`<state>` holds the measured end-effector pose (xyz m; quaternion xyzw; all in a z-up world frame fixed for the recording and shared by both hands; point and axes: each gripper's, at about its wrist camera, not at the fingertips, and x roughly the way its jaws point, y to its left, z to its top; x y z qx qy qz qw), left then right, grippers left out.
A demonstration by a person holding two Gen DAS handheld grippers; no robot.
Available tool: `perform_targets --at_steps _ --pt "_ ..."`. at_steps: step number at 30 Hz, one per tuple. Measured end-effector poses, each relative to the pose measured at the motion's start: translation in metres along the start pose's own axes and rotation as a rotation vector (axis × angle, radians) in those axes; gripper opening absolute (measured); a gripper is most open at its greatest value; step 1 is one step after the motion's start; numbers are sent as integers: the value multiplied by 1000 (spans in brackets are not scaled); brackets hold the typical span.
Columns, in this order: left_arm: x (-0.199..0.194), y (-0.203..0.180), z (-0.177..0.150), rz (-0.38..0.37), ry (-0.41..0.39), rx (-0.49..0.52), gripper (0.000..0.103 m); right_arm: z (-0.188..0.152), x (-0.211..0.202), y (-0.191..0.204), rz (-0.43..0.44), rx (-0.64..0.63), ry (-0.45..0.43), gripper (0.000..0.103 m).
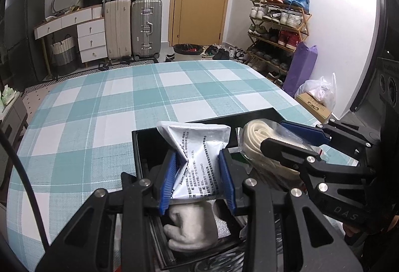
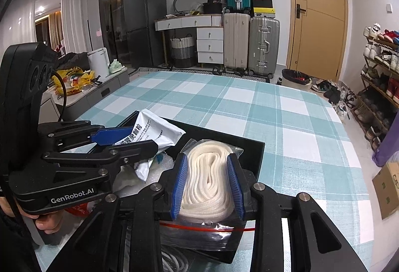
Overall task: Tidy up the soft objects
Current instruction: 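Carry the white sachet and bagged rope over the black box and release them inside, then withdraw both tools from the box toward the red packet and white cable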
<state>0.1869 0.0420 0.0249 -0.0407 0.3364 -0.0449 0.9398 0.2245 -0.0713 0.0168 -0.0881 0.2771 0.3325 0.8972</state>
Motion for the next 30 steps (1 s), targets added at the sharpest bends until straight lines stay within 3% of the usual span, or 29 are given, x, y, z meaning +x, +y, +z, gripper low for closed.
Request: perform_targets --at_steps 7,9,11,13,15,17,24,30 --pt "-1 -2 -1 5 10 16 35 -3 -4 1 0 -16 17 33" --pt "-2 -4 -1 15 16 24 37 -5 -10 1 -2 -16 5 41" --pt "-6 -6 0 22 18 30 60 -7 -18 0 -10 -11 -13 51" --pt "-14 -7 0 25 1 32 62 -9 -25 -2 -22 -4 -12 61" --pt "-24 -7 0 23 -8 38 72 -12 -33 -2 -31 9 -16 81" --pt "-35 -5 -1 31 -37 25 90 -15 -47 -4 -43 38 -52 99" --pt "-68 3 -15 88 -87 35 103 -30 -71 -5 -47 140 -53 102" --pt "-85 12 -31 89 -79 9 103 -47 -76 1 7 196 -29 102"
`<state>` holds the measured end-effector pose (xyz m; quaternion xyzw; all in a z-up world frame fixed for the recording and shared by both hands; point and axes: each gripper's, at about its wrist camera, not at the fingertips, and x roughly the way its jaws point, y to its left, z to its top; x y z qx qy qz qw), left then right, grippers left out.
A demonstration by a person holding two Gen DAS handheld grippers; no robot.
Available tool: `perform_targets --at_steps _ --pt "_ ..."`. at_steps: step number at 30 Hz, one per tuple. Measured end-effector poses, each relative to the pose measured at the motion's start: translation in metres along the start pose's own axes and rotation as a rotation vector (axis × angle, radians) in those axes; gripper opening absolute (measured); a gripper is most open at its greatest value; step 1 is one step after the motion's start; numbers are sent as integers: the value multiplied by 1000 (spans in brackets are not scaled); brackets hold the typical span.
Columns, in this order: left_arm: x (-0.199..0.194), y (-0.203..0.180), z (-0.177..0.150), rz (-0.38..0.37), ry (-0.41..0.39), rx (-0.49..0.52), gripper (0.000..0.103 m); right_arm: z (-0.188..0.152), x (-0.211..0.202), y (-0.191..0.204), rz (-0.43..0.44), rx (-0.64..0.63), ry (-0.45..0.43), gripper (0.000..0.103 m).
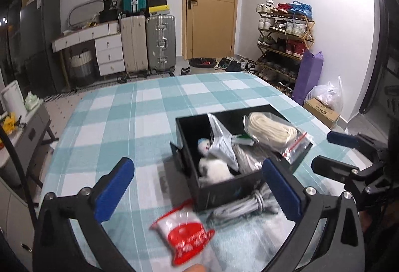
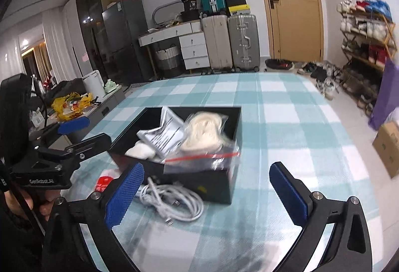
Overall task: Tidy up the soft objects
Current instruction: 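Withdraw both tools from the box toward the red packet and white cable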
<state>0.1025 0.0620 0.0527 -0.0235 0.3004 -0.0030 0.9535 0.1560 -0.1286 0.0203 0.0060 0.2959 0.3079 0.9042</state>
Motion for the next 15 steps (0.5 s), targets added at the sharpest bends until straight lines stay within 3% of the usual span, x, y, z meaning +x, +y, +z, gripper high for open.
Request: perform_targets --at_steps 15 --pt "0 14 -35 37 83 -23 103 -26 32 20 57 -21 148 102"
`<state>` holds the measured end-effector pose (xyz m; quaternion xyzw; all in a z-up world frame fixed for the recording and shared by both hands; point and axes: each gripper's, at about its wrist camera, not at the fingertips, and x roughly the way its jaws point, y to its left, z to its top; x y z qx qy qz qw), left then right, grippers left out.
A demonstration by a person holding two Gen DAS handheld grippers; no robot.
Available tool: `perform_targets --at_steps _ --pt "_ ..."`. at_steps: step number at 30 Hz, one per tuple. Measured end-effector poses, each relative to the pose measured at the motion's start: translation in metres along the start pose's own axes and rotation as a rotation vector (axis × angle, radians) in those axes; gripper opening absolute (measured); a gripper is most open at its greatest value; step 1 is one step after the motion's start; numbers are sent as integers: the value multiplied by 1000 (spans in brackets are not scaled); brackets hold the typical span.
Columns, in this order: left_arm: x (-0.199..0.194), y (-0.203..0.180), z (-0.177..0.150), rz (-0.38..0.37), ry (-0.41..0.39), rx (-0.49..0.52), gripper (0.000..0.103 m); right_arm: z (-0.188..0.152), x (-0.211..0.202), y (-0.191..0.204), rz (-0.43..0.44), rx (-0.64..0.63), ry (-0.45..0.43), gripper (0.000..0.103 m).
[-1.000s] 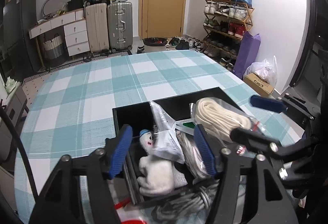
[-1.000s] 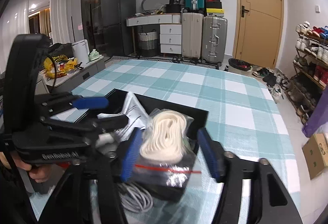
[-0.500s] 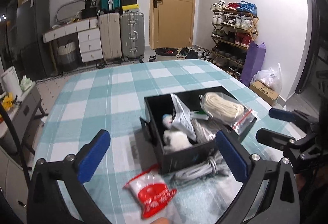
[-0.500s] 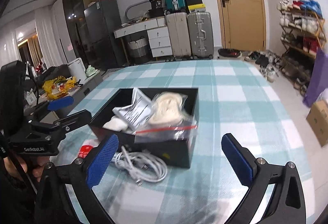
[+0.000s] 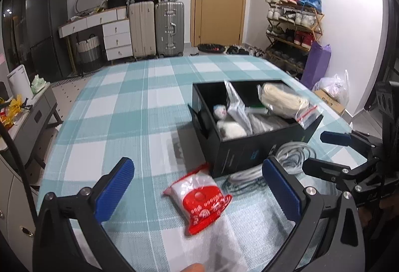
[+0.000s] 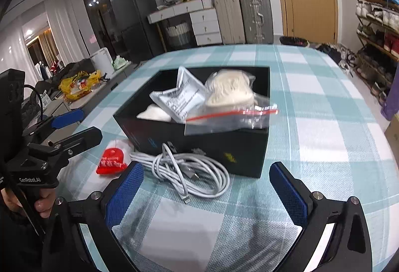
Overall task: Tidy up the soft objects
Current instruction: 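Withdraw both tools from the box toward the red packet and white cable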
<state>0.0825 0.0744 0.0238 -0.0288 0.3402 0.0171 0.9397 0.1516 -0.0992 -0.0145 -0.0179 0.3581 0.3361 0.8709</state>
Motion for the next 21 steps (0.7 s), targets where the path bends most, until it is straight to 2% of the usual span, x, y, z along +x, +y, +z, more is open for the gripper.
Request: perform_targets --at_steps 10,21 --pt "12 6 -16 10 84 -20 103 -5 14 8 6 -23 51 102" --pt "18 8 -18 5 93 -30 103 -2 25 11 -3 -9 95 102"
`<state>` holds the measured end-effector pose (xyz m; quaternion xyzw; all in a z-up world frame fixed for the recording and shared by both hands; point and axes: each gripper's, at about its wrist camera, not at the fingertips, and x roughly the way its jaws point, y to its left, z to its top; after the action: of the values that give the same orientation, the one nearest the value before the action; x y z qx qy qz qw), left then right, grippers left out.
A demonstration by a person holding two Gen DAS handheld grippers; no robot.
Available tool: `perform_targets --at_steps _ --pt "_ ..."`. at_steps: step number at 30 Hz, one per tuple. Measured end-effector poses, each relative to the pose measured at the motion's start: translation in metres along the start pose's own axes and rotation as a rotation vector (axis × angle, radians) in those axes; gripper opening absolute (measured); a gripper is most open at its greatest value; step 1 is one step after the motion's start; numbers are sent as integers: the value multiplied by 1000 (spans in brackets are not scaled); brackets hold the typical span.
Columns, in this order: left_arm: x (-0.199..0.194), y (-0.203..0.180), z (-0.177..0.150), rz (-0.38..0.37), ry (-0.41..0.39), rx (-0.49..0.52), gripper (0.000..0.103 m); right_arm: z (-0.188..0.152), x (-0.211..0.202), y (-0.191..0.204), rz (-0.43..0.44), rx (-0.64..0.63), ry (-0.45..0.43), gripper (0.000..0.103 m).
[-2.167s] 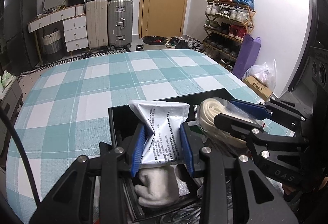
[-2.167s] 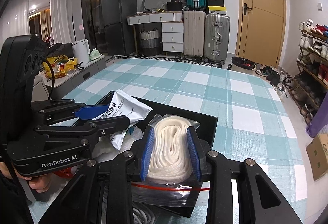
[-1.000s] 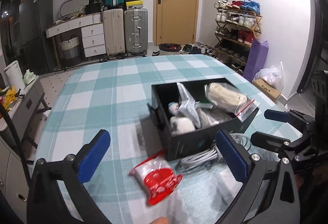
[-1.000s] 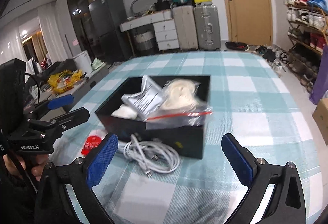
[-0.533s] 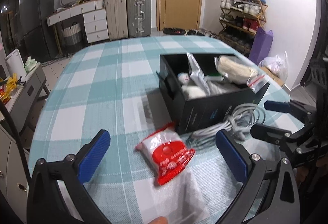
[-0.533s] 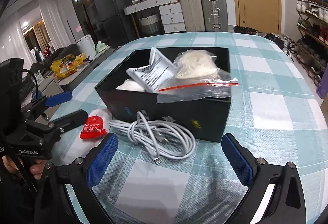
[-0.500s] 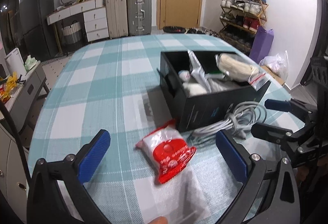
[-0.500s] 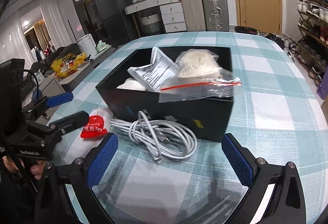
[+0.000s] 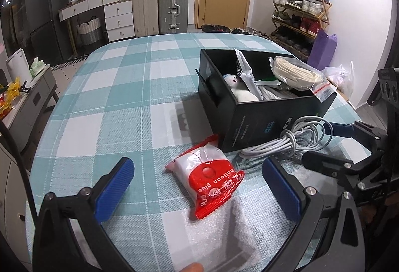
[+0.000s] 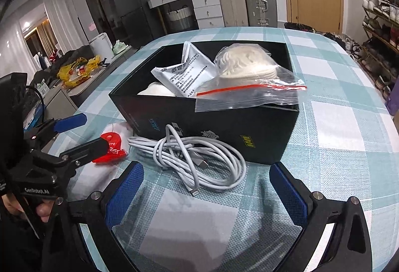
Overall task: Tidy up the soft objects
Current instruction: 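Withdraw both tools from the box toward the red packet and white cable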
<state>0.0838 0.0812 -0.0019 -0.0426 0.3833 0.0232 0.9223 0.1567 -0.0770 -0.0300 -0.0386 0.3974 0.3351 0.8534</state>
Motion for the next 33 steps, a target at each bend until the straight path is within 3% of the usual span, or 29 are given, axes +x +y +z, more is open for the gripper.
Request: perform_targets --at_steps 14,25,33 --pt "7 7 0 -2 24 -27 103 5 23 7 -46 3 69 102" --pt "11 9 -1 -17 34 -26 103 7 29 9 -66 17 63 100" --pt "13 8 -2 -24 41 -27 103 8 26 5 -57 26 51 88"
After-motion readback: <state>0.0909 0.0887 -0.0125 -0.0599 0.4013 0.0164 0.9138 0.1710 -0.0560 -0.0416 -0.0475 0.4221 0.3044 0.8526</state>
